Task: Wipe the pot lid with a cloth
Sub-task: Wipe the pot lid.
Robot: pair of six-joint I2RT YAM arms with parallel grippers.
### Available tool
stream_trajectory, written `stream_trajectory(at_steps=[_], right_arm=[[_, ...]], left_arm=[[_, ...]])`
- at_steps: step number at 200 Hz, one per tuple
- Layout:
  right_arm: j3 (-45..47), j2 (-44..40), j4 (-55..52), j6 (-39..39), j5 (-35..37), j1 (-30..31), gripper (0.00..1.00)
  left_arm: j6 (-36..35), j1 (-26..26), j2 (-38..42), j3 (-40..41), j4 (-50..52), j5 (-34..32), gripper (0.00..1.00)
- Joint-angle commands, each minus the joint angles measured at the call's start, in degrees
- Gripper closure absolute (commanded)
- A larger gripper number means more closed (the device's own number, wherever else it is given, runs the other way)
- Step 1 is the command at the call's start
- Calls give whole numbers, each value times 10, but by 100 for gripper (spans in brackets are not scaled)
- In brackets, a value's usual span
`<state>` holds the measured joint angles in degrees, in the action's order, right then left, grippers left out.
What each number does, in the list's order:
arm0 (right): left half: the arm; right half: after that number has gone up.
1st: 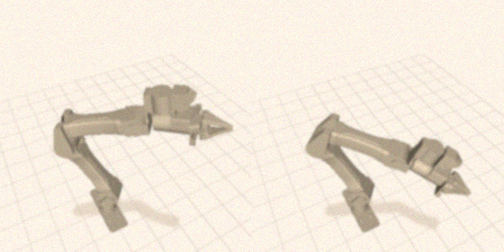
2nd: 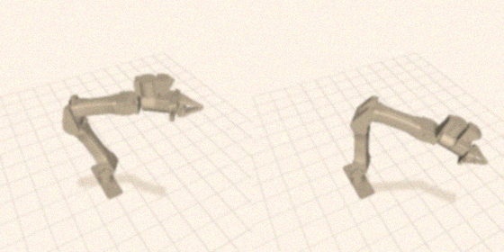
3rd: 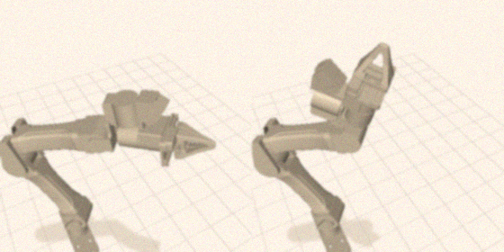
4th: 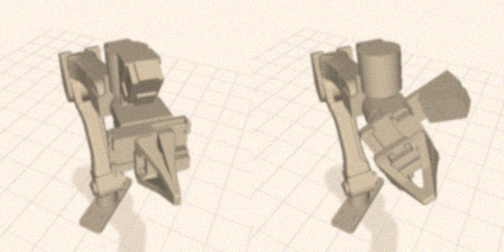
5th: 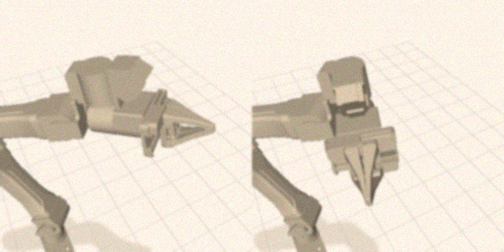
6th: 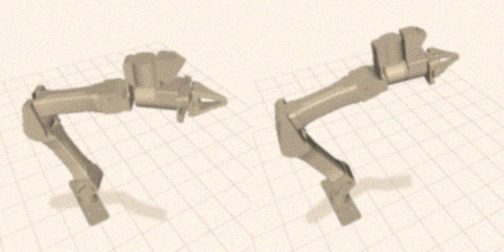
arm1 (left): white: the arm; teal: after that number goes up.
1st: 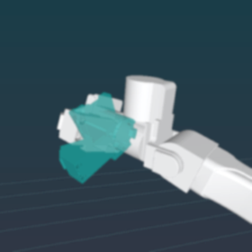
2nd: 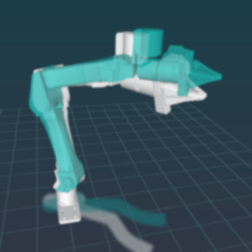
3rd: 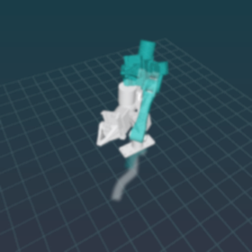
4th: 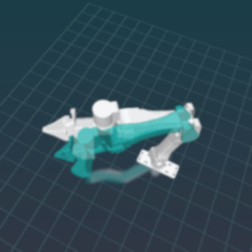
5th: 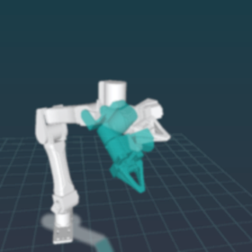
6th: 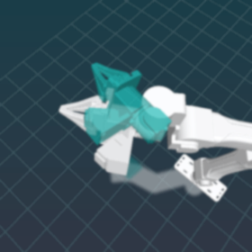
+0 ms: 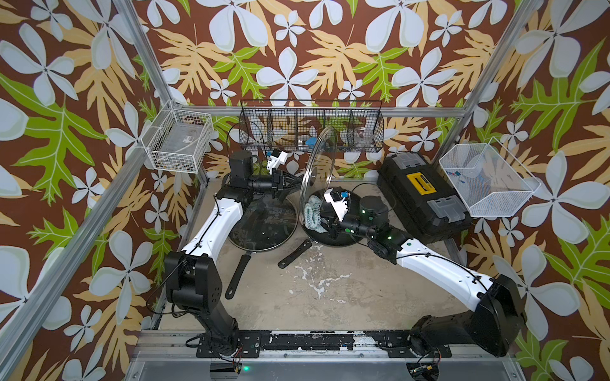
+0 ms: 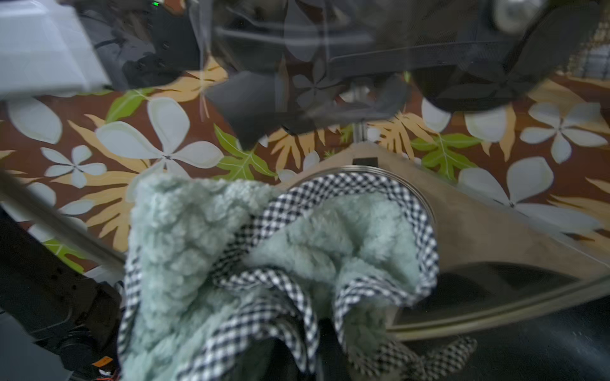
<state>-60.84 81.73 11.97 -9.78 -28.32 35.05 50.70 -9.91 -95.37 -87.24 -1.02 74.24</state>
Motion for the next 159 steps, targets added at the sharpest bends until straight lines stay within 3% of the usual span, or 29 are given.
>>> stream_trajectory(at_steps=[1, 43, 96, 133, 159], right_arm=[[-17, 26, 0, 20, 23, -27, 100], [-136, 124, -3, 35, 20, -92, 100], [-315, 175, -51, 51, 43, -105, 100], [-331, 137, -30, 42, -15, -83, 100], [-281, 85, -8, 34, -48, -45, 100]], left_arm=[[-5, 0, 5, -8, -45, 24, 100], [-3, 0, 5, -8, -47, 24, 100], [2, 1, 8, -2, -57, 29, 100], [2, 1, 10, 3, -61, 29, 100], [3, 1, 8, 3, -61, 29, 100]])
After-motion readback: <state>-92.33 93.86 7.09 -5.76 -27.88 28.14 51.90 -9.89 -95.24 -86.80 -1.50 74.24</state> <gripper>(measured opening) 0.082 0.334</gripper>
